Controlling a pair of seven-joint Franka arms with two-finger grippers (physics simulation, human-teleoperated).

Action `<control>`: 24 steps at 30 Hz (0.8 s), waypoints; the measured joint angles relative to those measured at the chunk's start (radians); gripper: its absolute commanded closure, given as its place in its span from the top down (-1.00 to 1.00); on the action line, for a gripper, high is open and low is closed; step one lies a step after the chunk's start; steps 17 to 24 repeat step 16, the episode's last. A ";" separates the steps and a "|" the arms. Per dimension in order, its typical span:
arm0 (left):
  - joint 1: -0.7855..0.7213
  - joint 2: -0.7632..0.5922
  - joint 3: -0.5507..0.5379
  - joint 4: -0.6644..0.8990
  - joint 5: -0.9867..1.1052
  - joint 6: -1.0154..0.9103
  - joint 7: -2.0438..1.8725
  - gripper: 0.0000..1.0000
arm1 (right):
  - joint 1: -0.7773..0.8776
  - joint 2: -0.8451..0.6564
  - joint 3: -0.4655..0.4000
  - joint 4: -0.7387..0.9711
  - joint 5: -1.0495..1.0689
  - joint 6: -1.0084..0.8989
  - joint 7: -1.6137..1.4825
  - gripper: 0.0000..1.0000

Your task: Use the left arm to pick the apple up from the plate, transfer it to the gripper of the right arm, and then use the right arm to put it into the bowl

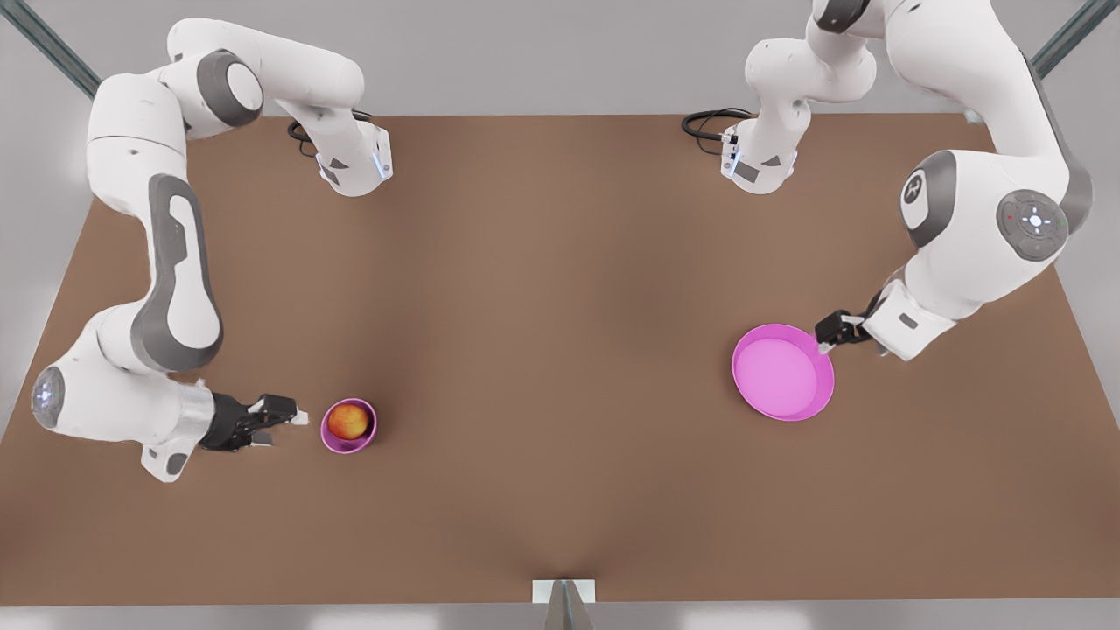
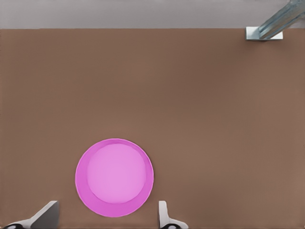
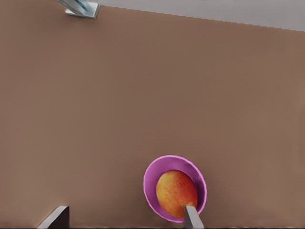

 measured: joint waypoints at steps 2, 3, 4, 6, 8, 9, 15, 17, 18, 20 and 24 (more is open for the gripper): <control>0.006 -0.012 0.001 0.031 0.006 -0.019 0.001 1.00 | 0.025 -0.077 0.000 0.001 -0.105 -0.034 0.030 1.00; 0.041 -0.030 -0.032 0.035 0.016 -0.029 0.003 1.00 | 0.027 -0.121 0.001 0.001 -0.140 -0.055 0.045 1.00; 0.086 -0.051 -0.070 0.021 0.027 -0.033 0.007 1.00 | 0.028 -0.165 0.002 0.000 -0.166 -0.074 0.058 1.00; 0.128 -0.086 -0.100 -0.012 0.040 -0.037 0.014 1.00 | 0.052 -0.220 0.006 0.001 -0.209 -0.120 0.084 1.00; 0.133 -0.091 -0.109 -0.015 0.049 -0.046 0.020 1.00 | 0.115 -0.259 0.005 0.021 -0.246 -0.161 0.108 1.00; 0.130 -0.090 -0.112 -0.016 0.051 -0.049 0.022 1.00 | 0.169 -0.306 -0.043 0.015 -0.256 -0.176 0.121 1.00; 0.098 -0.087 -0.114 -0.016 0.057 -0.066 0.035 1.00 | 0.378 -0.505 -0.389 -0.241 -0.222 -0.194 0.210 1.00; 0.099 -0.086 -0.114 -0.016 0.057 -0.067 0.037 1.00 | 0.373 -0.495 -0.395 -0.250 -0.218 -0.190 0.223 1.00; 0.099 -0.086 -0.114 -0.016 0.057 -0.067 0.037 1.00 | 0.373 -0.495 -0.395 -0.250 -0.218 -0.190 0.223 1.00; 0.099 -0.086 -0.114 -0.016 0.057 -0.067 0.037 1.00 | 0.373 -0.495 -0.395 -0.250 -0.218 -0.190 0.223 1.00; 0.099 -0.086 -0.114 -0.016 0.057 -0.067 0.037 1.00 | 0.373 -0.495 -0.395 -0.250 -0.218 -0.190 0.223 1.00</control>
